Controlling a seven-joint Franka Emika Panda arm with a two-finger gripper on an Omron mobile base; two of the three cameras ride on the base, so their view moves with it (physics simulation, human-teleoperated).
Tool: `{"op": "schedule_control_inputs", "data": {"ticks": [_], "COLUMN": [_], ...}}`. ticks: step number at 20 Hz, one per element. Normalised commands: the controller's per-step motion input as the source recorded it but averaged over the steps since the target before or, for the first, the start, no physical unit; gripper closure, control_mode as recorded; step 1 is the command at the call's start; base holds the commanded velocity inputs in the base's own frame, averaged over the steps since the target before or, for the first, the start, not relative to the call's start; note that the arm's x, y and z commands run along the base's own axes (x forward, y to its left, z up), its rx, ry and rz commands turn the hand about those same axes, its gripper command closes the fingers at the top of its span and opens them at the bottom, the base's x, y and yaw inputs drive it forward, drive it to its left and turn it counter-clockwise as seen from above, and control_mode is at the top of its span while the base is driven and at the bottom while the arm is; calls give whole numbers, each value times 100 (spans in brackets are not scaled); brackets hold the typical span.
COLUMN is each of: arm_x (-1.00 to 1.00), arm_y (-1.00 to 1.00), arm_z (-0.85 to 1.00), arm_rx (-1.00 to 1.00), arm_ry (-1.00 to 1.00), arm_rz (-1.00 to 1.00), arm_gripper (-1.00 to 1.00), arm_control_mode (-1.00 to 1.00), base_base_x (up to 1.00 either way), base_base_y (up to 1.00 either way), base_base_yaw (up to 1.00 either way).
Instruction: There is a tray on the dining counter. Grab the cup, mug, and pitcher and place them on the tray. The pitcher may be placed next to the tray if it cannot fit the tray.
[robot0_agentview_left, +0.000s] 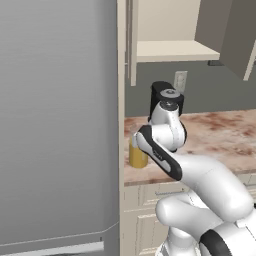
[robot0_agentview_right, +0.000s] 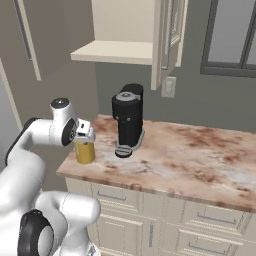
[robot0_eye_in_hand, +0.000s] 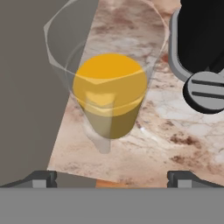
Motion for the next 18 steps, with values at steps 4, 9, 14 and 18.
{"op": "schedule_control_inputs", "data": {"ticks": [4, 9, 14, 18], "arm_x": [15, 11, 15, 17], "arm_y": [0, 5, 2, 3], "arm_z": [-5, -6, -9, -12], "arm_rx": [0, 0, 0, 0], "arm_ry": [0, 0, 0, 0], "arm_rz": [0, 0, 0, 0], "arm_gripper": [-100, -100, -100, -100], "arm_control_mode": [-100, -100, -100, -100], "base_base_x": [0, 0, 0, 0], "base_base_y": [0, 0, 0, 0], "base_base_yaw": [0, 0, 0, 0]}}
